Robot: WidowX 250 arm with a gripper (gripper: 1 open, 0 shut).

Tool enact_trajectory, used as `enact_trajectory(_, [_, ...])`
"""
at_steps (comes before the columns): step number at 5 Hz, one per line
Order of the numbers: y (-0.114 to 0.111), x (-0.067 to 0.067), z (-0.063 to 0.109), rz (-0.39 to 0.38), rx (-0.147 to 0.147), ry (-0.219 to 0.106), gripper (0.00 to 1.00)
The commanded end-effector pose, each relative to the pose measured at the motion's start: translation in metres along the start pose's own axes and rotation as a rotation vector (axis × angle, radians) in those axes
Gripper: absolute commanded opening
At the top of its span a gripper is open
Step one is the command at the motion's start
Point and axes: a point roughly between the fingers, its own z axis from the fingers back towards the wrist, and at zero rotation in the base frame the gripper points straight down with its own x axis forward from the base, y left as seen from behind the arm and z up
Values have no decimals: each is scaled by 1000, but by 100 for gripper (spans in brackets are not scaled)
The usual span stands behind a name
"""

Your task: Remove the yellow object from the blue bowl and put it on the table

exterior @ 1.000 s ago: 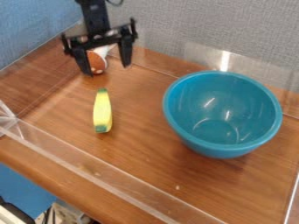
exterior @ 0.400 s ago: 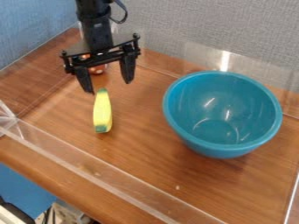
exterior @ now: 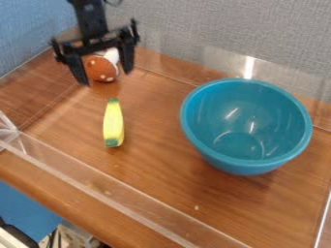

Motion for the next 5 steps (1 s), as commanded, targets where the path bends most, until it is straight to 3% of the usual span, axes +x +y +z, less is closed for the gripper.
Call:
enact_trajectory(1, [1, 15, 16, 74, -15, -46, 100])
enact_trajectory(3, [18, 8, -12, -44, -14, -1, 100])
enact_trajectory(4, [16, 1, -19, -101, -18, 8, 100])
enact_trajectory(5, [-9, -6, -12, -82, -21, 6, 100])
